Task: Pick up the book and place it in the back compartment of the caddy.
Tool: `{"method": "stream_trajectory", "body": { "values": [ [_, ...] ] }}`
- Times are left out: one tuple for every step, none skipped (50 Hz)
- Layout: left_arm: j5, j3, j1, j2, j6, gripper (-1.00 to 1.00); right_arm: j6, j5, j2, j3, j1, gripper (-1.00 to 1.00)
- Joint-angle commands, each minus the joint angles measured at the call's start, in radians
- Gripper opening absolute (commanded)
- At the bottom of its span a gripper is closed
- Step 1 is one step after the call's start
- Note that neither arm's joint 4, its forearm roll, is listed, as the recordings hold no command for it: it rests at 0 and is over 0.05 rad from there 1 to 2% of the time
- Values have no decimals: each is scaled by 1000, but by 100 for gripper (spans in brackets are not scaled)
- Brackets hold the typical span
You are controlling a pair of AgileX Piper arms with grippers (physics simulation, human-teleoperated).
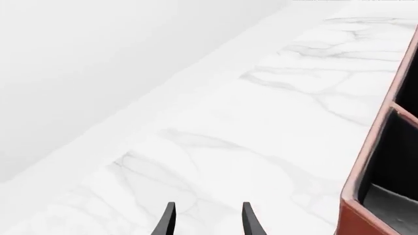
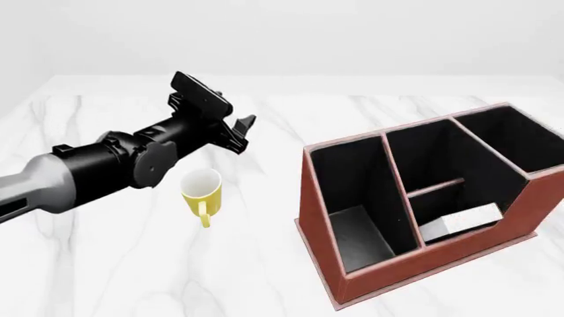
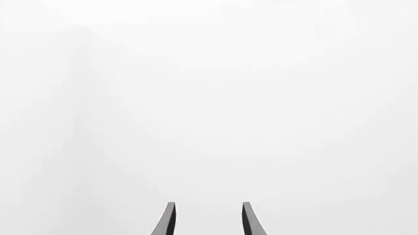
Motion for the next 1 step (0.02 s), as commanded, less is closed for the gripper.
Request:
{"method": "stream_trajectory", "body": {
  "values": [
    [8,-11,7,-4,9,100,58,254,-6,-450,-128,100]
  ]
}}
